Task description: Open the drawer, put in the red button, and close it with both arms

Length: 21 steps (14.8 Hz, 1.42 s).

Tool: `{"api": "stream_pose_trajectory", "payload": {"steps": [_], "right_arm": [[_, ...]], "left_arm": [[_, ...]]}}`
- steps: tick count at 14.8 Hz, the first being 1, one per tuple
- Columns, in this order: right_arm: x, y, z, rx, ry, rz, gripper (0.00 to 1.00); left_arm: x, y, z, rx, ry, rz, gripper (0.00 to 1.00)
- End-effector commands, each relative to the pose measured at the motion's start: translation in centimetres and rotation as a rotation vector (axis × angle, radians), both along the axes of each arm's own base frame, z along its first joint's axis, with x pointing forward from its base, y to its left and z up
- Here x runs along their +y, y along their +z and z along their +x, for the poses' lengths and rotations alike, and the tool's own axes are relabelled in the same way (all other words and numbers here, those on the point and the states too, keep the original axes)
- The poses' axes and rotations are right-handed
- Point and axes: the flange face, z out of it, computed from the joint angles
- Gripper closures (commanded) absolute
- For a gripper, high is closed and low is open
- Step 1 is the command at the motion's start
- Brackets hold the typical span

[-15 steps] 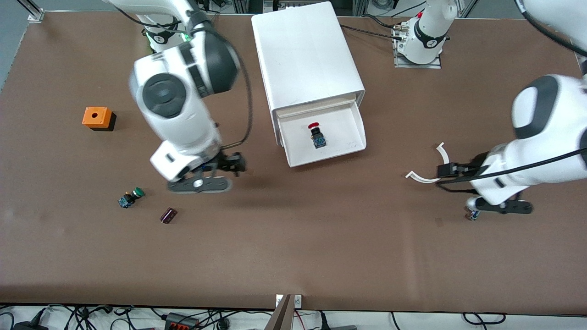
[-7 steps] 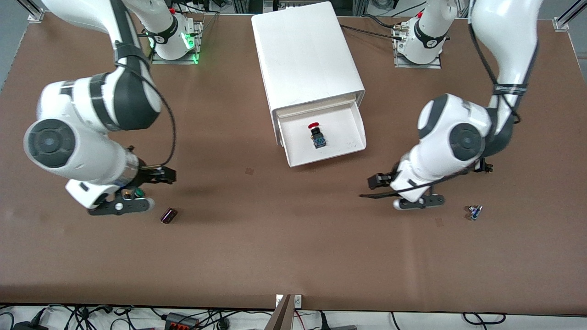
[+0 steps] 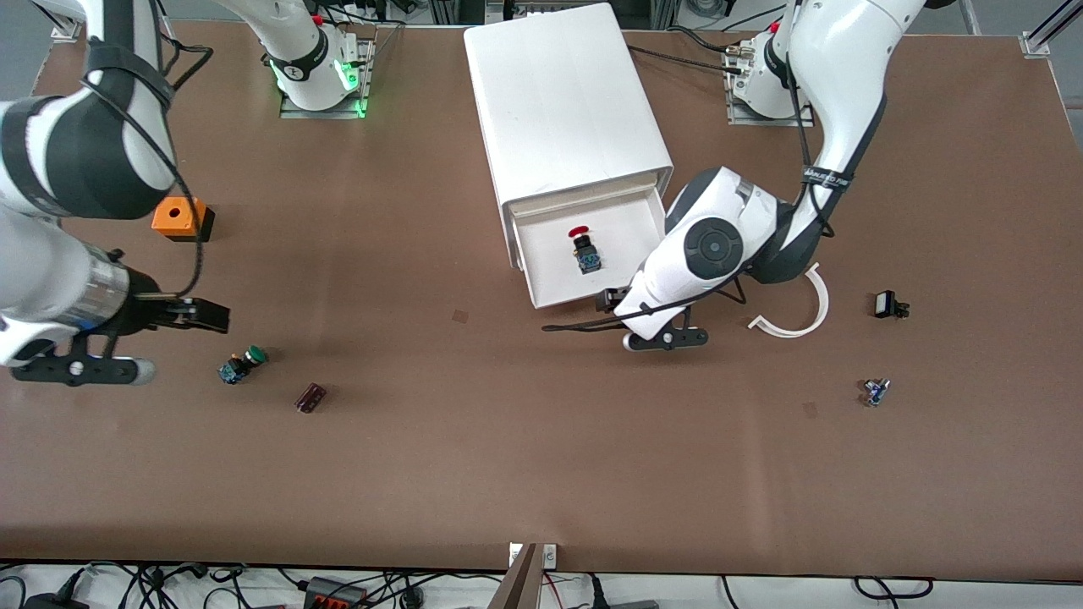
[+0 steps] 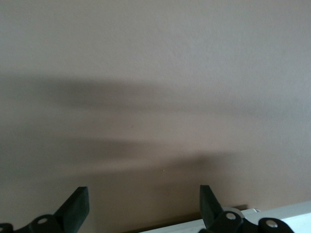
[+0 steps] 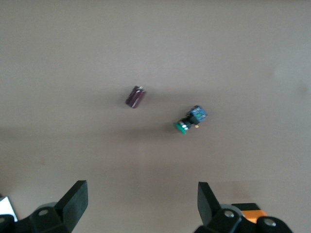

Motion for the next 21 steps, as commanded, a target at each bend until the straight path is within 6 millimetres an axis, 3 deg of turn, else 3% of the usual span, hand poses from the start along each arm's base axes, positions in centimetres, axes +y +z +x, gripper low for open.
{"api": "stream_pose_trajectory", "payload": {"steps": [1,5,11,14,16,18,21], "right_arm": [[-4.9,2.1,-1.4,-0.016,0.009,0.031,0.0],[-9.4,5.2,-3.9,-0.05,0.0,0.076,0.0],[-10.0,6.6,-8.1,-0.054,0.009,0.039,0.0],[-9.8,6.7,-8.6,-0.063,0.013,0.04,0.0],[-9.7,6.6,-8.9,-0.052,0.008,0.038,0.0],[-9.7,6.3,-10.1,-0.047,0.004,0.025,0.0],[-9.1,5.6,-11.6,-0.066,0.016,0.019,0.0]], "left_arm": [[-0.3,-0.2,-1.2,0.028,-0.01,0.027,0.0],[-3.2,-0.1,-5.2,0.16,-0.027,0.076,0.0],[-4.3,-0.4,-8.4,0.368,-0.038,0.062,0.0],[-5.1,-0.8,-9.5,0.397,-0.069,0.069,0.0],[-5.1,-1.4,-9.4,0.408,-0.07,0.07,0.0],[-4.6,-0.9,-8.6,0.396,-0.059,0.061,0.0],[-1.7,2.4,-4.8,0.279,-0.027,0.088,0.0]]}}
